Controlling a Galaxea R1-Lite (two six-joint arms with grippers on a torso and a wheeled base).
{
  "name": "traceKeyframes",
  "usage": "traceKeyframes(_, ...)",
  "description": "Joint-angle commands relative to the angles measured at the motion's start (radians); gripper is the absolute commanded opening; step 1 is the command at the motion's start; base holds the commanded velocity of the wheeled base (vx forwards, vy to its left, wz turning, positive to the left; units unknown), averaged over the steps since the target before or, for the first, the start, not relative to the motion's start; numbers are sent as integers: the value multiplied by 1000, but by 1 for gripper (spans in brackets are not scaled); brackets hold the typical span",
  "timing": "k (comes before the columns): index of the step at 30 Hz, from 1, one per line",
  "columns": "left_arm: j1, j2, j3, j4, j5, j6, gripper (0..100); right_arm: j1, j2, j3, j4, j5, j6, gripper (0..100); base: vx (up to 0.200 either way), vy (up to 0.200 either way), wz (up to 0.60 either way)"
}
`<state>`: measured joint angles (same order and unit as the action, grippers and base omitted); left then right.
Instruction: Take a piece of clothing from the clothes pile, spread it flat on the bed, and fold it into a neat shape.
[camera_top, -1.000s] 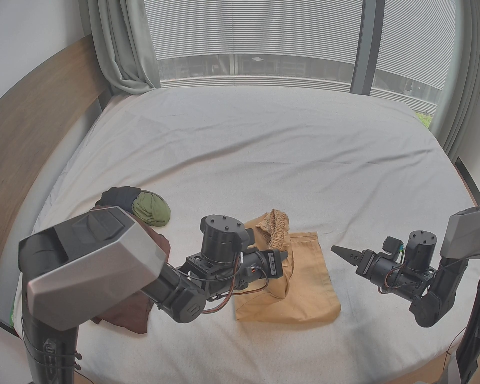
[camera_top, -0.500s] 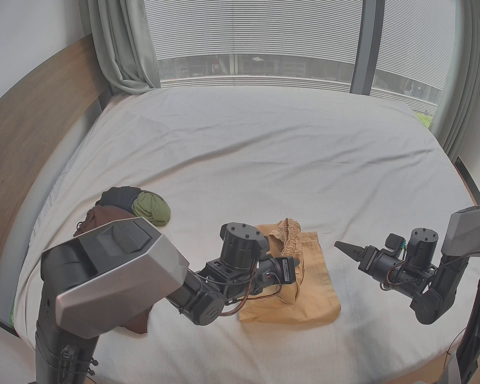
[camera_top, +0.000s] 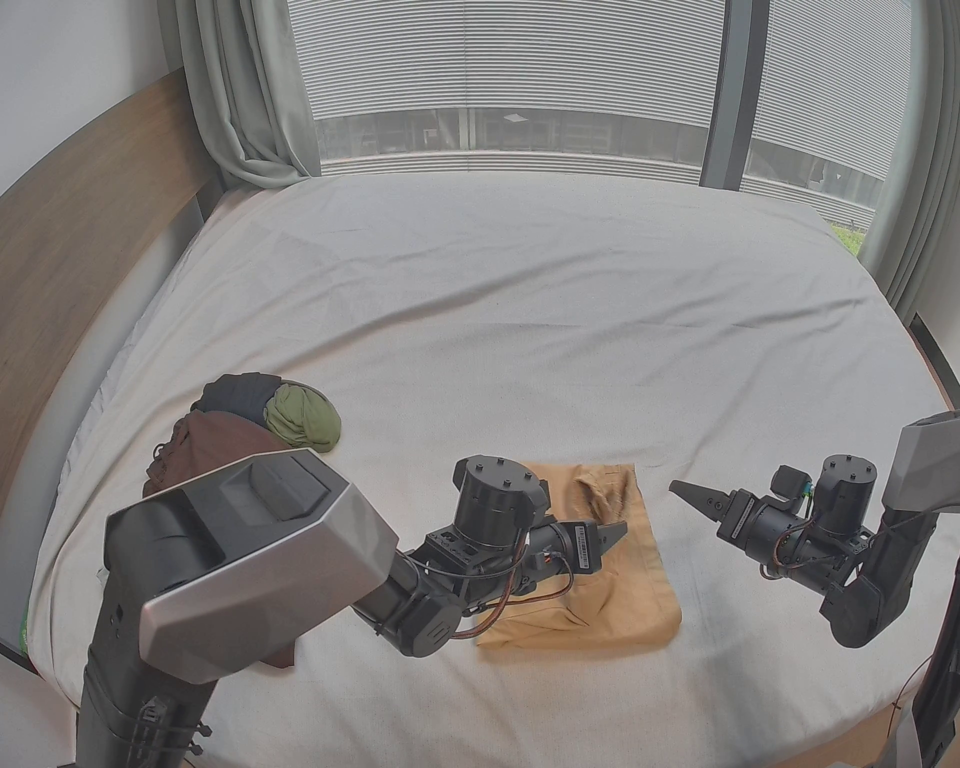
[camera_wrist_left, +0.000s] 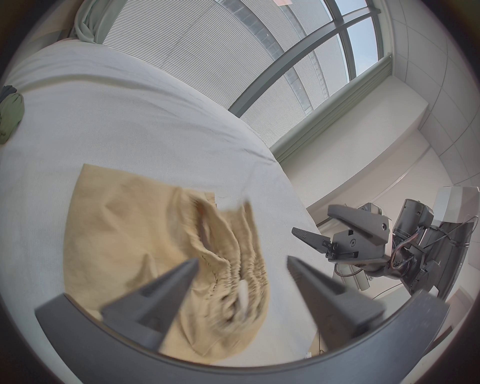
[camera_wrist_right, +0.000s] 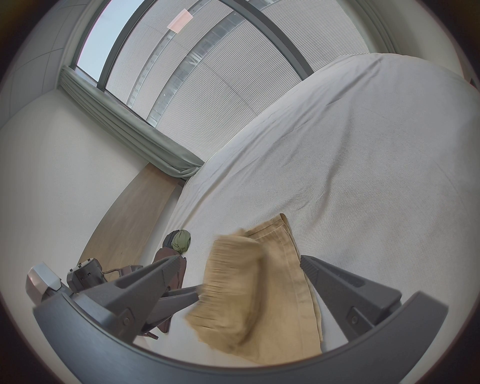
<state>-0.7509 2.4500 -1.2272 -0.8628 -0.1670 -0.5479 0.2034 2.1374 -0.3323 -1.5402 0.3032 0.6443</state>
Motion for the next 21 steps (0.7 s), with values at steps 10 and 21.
traceKeyframes(10, 42, -45, 91, -42, 30, 5, 100, 11, 9, 10, 0, 1, 0, 100, 0, 0, 0)
traceKeyframes(21, 154, -256, 325, -70, 17, 22, 100, 19, 16, 15, 0, -1, 2, 100, 0, 0, 0)
